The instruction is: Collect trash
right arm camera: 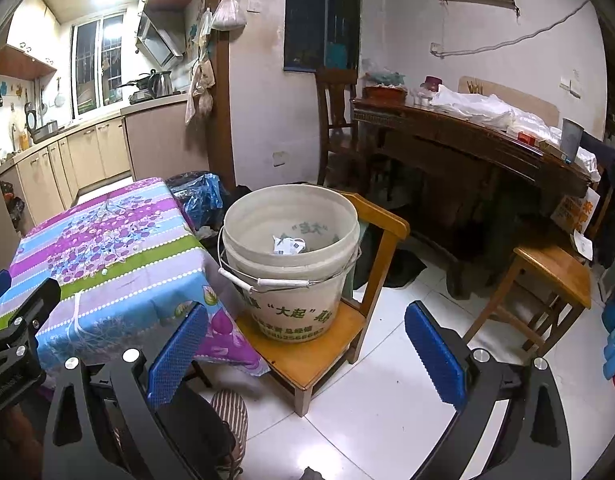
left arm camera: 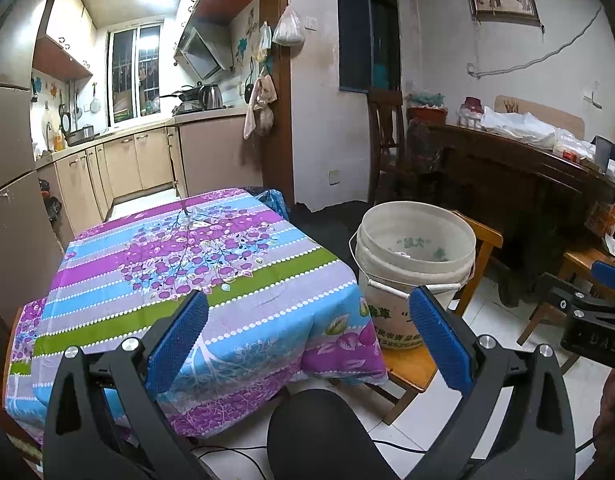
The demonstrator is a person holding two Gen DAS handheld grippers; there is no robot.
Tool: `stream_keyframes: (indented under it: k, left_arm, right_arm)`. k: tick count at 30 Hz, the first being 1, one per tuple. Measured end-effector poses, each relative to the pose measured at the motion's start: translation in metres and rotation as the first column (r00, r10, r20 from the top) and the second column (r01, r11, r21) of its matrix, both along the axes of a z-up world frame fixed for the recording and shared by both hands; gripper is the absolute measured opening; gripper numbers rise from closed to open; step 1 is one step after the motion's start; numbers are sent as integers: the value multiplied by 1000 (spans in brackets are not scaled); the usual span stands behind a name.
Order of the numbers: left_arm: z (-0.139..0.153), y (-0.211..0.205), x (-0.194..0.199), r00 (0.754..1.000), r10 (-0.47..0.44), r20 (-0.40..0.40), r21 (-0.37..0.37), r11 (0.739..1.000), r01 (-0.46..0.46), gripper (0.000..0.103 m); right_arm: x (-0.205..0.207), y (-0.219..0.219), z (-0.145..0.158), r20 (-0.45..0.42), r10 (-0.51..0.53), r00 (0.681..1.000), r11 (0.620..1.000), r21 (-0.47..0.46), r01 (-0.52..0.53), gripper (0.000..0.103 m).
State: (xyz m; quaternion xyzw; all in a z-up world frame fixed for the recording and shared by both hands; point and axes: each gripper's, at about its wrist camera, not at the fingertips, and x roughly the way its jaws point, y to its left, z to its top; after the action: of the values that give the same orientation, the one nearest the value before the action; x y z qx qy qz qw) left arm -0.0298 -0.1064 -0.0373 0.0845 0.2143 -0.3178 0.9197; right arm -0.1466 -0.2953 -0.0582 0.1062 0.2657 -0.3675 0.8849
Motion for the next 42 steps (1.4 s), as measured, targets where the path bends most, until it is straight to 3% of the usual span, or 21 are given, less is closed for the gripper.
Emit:
stream_keyframes:
  k: [23, 26, 28, 29, 30, 34, 36, 40, 42]
  left_arm:
    - [-7, -2, -2, 1000, -9, 0, 21, 1000, 9, 96]
    - [-9, -6, -5, 999, -29, 19, 30, 999, 29, 50]
    - [-13, -8, -3, 999, -49, -14, 35, 998, 49, 41]
    - [-14, -8, -3, 999, -48, -8, 38, 998, 48, 21]
    - [-15, -8, -5, 1000, -30, 8, 41, 999, 30, 16]
    - [-14, -5, -1, 1000, -5, -5, 32, 999, 5, 17]
    - [-14, -4, -2, 1000, -15, -11, 32, 999, 15, 31]
    - [-11, -8, -10, 999, -44, 23, 40, 998, 43, 49]
    - [-11, -10, -14, 998, -53, 41, 45, 998, 51, 69]
  right_arm:
    - [0, -1, -12, -3, -16, 1000, 1000, 16, 16, 98]
    - [0, -2, -11, -2, -16, 1000, 1000, 15, 16, 98]
    - [-1, -2, -11, -1, -15, 1000, 1000, 15, 15, 98]
    - [-1, -2, -12, 0, -15, 1000, 1000, 15, 15, 98]
    - [-1, -2, -13, 1, -15, 1000, 1000, 15, 15, 98]
    - [-1, -1, -14, 2, -15, 1000, 1000, 20, 15, 98]
    - [-1, -1, -14, 2, -15, 1000, 1000, 19, 15, 98]
    - [-1, 0, -15, 2, -14, 1000, 1000, 18, 13, 98]
    - [0, 2, -18, 3, -13, 1000, 1000, 17, 13, 98]
